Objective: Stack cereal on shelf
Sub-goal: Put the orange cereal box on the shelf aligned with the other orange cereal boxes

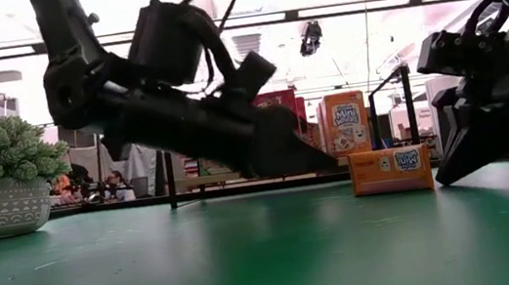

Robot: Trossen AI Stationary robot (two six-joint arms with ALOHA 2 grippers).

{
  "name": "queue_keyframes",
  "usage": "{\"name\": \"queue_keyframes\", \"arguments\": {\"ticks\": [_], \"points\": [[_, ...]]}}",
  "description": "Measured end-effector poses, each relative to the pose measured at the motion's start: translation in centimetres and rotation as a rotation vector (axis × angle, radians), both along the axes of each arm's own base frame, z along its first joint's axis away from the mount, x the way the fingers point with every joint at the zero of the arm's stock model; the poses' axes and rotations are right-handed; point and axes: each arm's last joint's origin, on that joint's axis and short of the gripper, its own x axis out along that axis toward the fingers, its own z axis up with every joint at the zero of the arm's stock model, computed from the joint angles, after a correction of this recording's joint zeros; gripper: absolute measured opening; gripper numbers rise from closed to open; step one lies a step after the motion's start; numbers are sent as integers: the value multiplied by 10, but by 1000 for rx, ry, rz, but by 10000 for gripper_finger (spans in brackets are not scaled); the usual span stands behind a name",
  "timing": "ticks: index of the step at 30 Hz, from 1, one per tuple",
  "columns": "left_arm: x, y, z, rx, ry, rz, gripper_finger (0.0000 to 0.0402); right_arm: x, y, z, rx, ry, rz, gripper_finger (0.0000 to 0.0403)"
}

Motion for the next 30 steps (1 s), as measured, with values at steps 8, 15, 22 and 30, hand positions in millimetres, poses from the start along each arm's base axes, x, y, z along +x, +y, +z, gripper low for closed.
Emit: {"name": "queue_keyframes", "arguments": {"ticks": [8,15,22,30], "points": [[8,9,-10,-17,9,31,0,2,0,2,-18,-32,14,9],[14,5,-9,-57,-7,-5,0,5,2,4,-10,-66,43,9],[15,2,12,-218,-79,14,0,10,6,12,53,-81,58,9],[13,-1,25,-461,-97,-1,0,12,10,32,139,-133,95,9]]}}
